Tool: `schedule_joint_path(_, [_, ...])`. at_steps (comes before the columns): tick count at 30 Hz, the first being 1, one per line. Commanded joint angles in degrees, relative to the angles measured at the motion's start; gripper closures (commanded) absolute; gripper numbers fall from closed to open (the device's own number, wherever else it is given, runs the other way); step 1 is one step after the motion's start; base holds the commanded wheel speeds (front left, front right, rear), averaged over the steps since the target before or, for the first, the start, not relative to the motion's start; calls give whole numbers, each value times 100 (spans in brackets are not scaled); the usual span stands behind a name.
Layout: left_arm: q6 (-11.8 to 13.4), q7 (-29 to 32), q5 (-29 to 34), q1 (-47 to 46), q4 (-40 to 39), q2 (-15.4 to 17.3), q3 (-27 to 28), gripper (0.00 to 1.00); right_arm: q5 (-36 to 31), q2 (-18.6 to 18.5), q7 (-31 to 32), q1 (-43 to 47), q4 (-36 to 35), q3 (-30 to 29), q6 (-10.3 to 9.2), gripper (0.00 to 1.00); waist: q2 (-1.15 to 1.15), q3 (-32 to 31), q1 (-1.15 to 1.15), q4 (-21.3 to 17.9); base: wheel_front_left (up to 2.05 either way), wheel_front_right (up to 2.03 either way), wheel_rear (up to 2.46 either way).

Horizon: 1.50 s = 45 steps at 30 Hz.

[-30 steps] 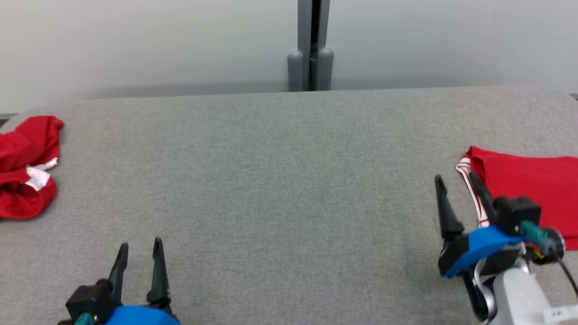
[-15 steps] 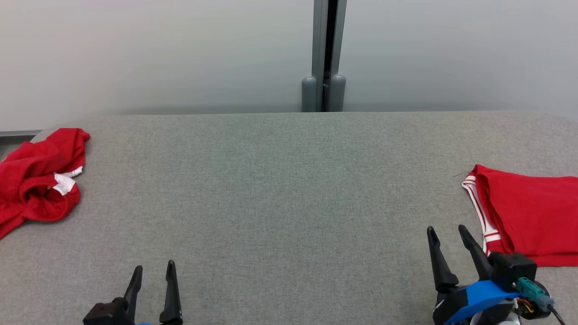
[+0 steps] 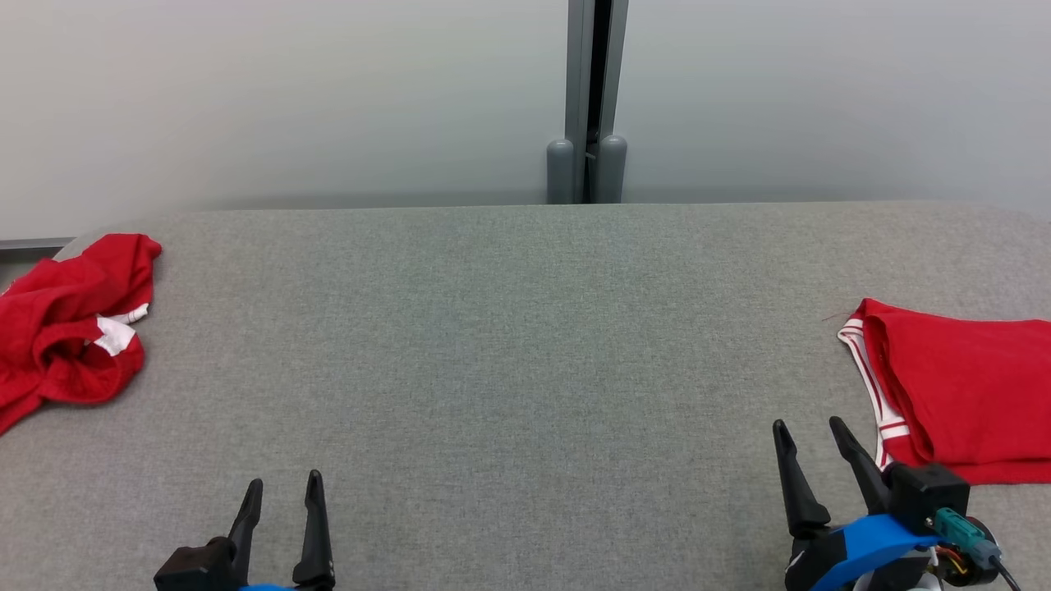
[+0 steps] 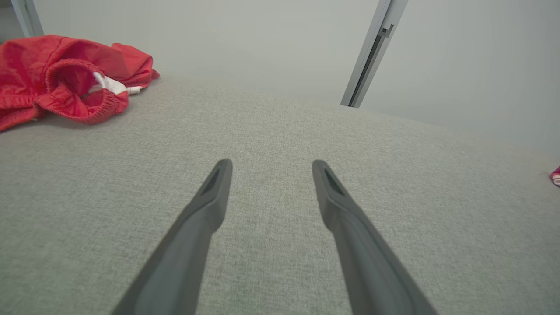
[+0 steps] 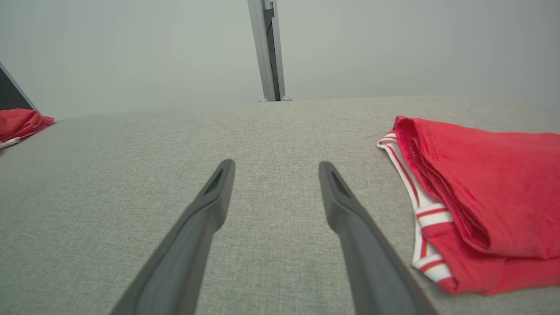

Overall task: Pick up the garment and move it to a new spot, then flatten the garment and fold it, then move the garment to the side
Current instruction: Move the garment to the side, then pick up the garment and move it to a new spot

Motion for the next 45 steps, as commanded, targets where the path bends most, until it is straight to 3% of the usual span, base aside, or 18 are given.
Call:
schedule_joint_path(1, [18, -38, -20, -92, -16, 35, 8, 0, -2, -5, -33, -11, 20, 6, 0, 0, 0, 1, 0, 9, 0, 0, 0])
schedule_joint_path(9, [3, -10, 15, -144, -33, 34, -84, 0, -123, -4, -6, 125, 2, -106, 0, 0, 0, -62, 0, 324, 0, 0, 0])
schedule_joint_path(21, [34, 69, 3, -75, -187, 180, -96, 0, -3, -3, 25, 199, -68, 100, 0, 0, 0, -200, 0, 1906, 0, 0, 0])
schedule_joint_path(27, [64, 106, -19, 11, -279, 250, -99, 0, 127, -8, 32, 219, -25, 395, 0, 0, 0, -306, 0, 2391, 0, 0, 0])
schedule_joint_path(37, [127, 117, -172, 26, -476, 331, 74, 0, 38, -9, 135, 44, -146, 603, 0, 0, 0, -186, 0, 2325, 0, 0, 0])
schedule_joint_path(45, [50, 385, -237, -976, -995, 1071, 611, 0, -467, -8, 419, -260, -648, 351, 0, 0, 0, 375, 0, 1976, 0, 0, 0])
